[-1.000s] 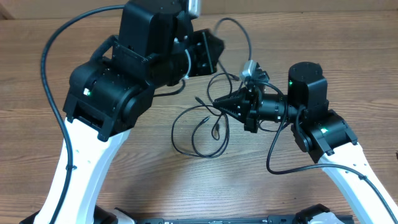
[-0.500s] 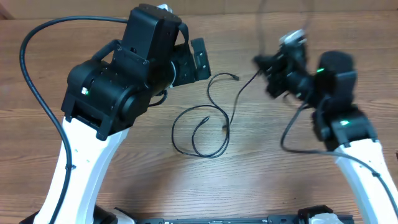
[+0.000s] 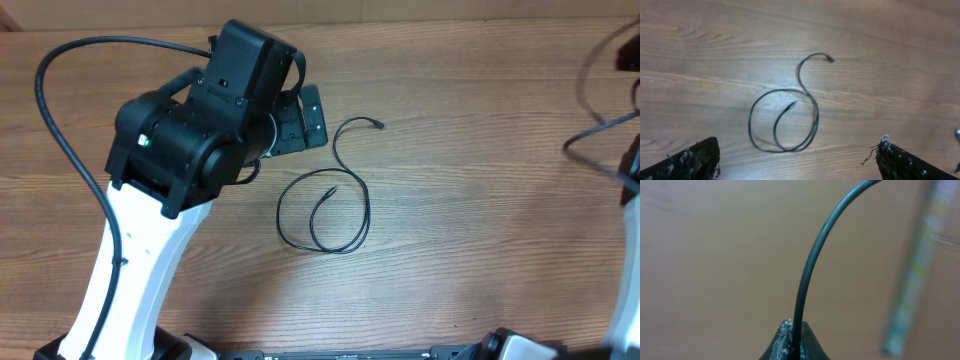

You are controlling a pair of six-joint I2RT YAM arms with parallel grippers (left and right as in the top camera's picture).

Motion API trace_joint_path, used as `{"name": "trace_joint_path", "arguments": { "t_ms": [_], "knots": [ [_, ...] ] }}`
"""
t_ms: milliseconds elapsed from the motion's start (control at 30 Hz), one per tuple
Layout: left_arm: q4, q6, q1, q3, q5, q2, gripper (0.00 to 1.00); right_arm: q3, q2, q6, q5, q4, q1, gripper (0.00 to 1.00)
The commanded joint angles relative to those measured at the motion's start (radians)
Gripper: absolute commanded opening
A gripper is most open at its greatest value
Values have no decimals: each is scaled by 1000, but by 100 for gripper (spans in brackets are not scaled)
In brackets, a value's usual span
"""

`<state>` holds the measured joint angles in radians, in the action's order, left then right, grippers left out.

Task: Untangle cables

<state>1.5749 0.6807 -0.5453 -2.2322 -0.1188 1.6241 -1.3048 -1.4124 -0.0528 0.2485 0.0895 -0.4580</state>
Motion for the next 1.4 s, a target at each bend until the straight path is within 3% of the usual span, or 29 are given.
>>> {"name": "trace_joint_path", "arguments": {
  "t_ms": [0,333,400,567,600,633,1067,1200,1367],
  "knots": [
    [20,-8,3,-14,-23,18,100,-29,-217,29,-91,7,-80,4],
    [29,-4,2,-14,-18,37,100,-228,-746,253,34,-182,-92,6],
    [37,-4,2,-14,-18,37,100,-247,-780,289,34,-202,-92,12],
    [43,-4,2,-14,-19,37,99,-288,-782,291,34,-254,-100,62],
    [43,-4,2,-14,-19,37,99,-324,-782,289,34,-306,-106,87],
    [43,-4,2,-14,-19,37,100,-354,-782,289,34,-347,-110,100],
    [35,-4,2,-14,-36,37,99,-1092,-735,371,-41,-1398,-105,100],
    [11,-4,2,-14,-48,37,100,-1152,-727,352,-18,-1632,-61,100],
    [-20,-6,3,-14,-50,37,99,-1152,-660,231,85,-1778,50,100]
  ]
}}
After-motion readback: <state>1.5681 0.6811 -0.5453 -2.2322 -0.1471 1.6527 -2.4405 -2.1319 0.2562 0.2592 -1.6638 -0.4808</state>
